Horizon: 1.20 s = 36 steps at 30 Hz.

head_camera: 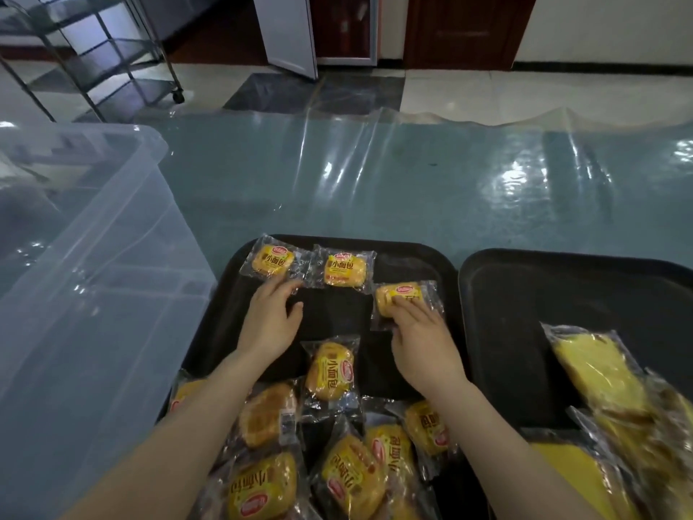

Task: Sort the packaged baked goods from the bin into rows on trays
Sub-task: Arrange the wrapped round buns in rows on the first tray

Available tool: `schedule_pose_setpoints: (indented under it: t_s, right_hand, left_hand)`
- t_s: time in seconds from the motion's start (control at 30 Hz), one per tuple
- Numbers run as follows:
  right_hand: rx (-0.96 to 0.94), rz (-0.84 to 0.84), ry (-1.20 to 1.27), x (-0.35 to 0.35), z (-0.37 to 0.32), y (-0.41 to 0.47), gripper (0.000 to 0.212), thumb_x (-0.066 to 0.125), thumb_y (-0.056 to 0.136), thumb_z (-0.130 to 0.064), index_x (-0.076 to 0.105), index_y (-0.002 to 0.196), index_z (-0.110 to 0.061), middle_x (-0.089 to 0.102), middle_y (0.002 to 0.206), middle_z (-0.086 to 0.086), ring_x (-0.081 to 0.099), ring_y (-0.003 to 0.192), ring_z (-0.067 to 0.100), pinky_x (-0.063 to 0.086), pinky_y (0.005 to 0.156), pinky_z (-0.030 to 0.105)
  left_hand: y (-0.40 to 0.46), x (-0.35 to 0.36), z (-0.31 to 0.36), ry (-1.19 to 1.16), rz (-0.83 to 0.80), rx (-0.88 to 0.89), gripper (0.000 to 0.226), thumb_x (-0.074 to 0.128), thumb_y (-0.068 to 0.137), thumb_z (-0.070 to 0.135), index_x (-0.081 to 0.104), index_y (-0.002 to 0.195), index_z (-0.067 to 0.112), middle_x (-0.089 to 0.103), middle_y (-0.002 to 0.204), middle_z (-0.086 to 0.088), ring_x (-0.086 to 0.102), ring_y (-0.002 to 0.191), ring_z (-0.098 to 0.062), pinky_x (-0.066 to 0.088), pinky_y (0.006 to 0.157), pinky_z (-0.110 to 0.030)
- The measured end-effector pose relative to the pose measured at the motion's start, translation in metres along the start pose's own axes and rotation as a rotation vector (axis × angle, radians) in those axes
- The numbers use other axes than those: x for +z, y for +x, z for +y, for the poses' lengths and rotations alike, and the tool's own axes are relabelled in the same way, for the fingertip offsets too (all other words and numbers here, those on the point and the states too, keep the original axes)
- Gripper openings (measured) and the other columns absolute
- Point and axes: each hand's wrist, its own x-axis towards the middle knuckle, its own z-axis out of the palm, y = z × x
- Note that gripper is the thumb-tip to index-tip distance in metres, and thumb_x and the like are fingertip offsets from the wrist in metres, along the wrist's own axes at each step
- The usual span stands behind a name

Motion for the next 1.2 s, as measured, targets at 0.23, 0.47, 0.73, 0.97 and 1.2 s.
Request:
schedule_pose_setpoints:
  t_s: [0.23, 0.47, 0.73, 0.97, 1.2]
  right_hand:
    - [0.009, -0.121, -0.013, 0.007, 0.009, 0.02, 0.065, 0.043, 0.099, -0.036, 0.006, 0.153, -0.029, -0.01, 0.16, -0.002, -0.015, 0.144, 0.023, -0.004, 0.115, 0.043]
    - [-0.041, -0.137, 0.026, 0.007, 0.017, 0.052, 0.064, 0.049, 0.097, -0.036, 0.016, 0.151, -0.033, -0.01, 0.16, -0.004, -0.019, 0.143, 0.021, -0.009, 0.114, 0.042]
    - [-0.009, -0.012, -0.032, 0.007, 0.005, 0.055, 0.046, 0.057, 0.091, -0.041, 0.046, 0.135, -0.038, 0.014, 0.159, 0.001, -0.005, 0.146, 0.028, -0.008, 0.112, 0.05]
    - [0.006, 0.057, 0.136, 0.0, -0.013, 0.042, 0.034, 0.06, 0.091, -0.028, 0.056, 0.125, -0.031, 0.039, 0.146, -0.003, 0.027, 0.139, 0.02, 0.024, 0.113, 0.042]
    - [0.028, -0.243, 0.267, -0.006, -0.048, -0.004, 0.04, 0.068, 0.072, -0.063, 0.054, 0.096, -0.034, 0.054, 0.093, -0.015, 0.055, 0.081, 0.003, 0.047, 0.063, 0.022]
  left_hand:
    - [0.039, 0.01, -0.015, 0.353, -0.314, -0.015, 0.061, 0.033, 0.097, 0.049, 0.007, 0.15, 0.034, -0.022, 0.156, -0.002, -0.026, 0.139, -0.031, 0.003, 0.114, -0.051]
    - [0.042, 0.02, -0.006, 0.295, -0.306, -0.097, 0.06, 0.027, 0.097, 0.051, 0.003, 0.15, 0.035, -0.026, 0.155, -0.002, -0.026, 0.139, -0.034, 0.001, 0.114, -0.05]
    - [0.033, 0.018, 0.001, 0.356, -0.158, -0.037, 0.063, 0.032, 0.096, 0.051, 0.0, 0.149, 0.037, -0.017, 0.157, -0.003, -0.016, 0.142, -0.034, 0.005, 0.113, -0.051]
    - [0.017, 0.006, 0.013, 0.209, -0.221, 0.135, 0.056, 0.035, 0.098, 0.041, 0.014, 0.15, 0.03, -0.004, 0.158, 0.004, -0.018, 0.141, -0.014, -0.004, 0.114, -0.041]
    - [-0.045, -0.028, 0.01, -0.133, -0.176, -0.115, 0.056, 0.053, 0.094, 0.024, 0.03, 0.144, 0.032, 0.018, 0.156, 0.008, 0.008, 0.143, -0.008, 0.017, 0.114, -0.035]
